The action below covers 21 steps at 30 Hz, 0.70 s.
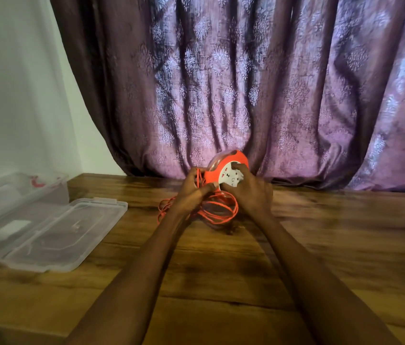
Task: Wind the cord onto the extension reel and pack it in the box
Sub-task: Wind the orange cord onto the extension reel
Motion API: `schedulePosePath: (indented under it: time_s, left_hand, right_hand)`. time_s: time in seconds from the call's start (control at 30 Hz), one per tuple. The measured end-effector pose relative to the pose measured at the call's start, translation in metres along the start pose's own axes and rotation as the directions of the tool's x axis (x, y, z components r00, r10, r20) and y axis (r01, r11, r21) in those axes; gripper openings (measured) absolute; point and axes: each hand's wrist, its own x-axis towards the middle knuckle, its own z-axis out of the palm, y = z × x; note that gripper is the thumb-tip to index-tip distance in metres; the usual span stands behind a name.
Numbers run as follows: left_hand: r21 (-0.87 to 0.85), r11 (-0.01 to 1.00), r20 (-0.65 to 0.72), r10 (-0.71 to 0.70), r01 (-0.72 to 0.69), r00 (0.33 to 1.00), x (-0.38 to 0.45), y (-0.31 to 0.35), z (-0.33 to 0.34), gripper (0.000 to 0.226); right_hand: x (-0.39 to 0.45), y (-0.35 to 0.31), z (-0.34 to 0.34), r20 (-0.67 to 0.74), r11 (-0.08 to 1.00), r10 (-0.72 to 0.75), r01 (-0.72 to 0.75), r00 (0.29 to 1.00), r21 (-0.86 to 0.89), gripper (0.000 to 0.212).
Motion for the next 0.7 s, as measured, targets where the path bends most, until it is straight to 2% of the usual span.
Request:
schedulePosePath:
  time_s: [0.1, 0.2, 0.27, 0.37, 0.53, 0.7]
  left_hand:
    - [0.033, 0.999, 0.020, 0.039, -0.039, 0.999, -0.002, -0.003, 0.004, 0.035]
    - [0.051, 0.998, 0.020, 0.042, -0.043, 0.999, -0.002, -0.007, 0.004, 0.036]
    - [0.032, 0.999, 0.031, 0.008, -0.009, 0.999, 0.001, -0.007, 0.003, 0.038]
    - [-0.031, 0.998, 0.079, -0.059, 0.061, 0.995, 0.003, -0.002, 0.000, 0.028]
    - [0.107, 0.994, -0.047, -0.003, 0.008, 0.999, 0.008, 0.001, -0.002, 0.015]
    - [0.122, 0.993, -0.056, 0.003, 0.004, 0.998, 0.003, 0.000, 0.003, 0.015]
  right_hand:
    - [-0.001, -0.002, 0.000, 0.113, 0.928, 0.181, -0.208, 0.977, 0.308, 0.062]
    - [-0.001, -0.001, 0.003, 0.165, 0.862, 0.190, -0.244, 0.968, 0.445, 0.059]
    - [0.001, 0.001, 0.004, 0.161, 0.862, 0.180, -0.234, 0.970, 0.449, 0.059]
    - [0.002, 0.006, 0.004, 0.164, 0.861, 0.209, -0.261, 0.964, 0.436, 0.061]
    - [0.002, 0.017, 0.005, 0.153, 0.852, 0.263, -0.303, 0.953, 0.427, 0.062]
    - [0.005, 0.025, 0.004, 0.133, 0.818, 0.298, -0.325, 0.945, 0.475, 0.059]
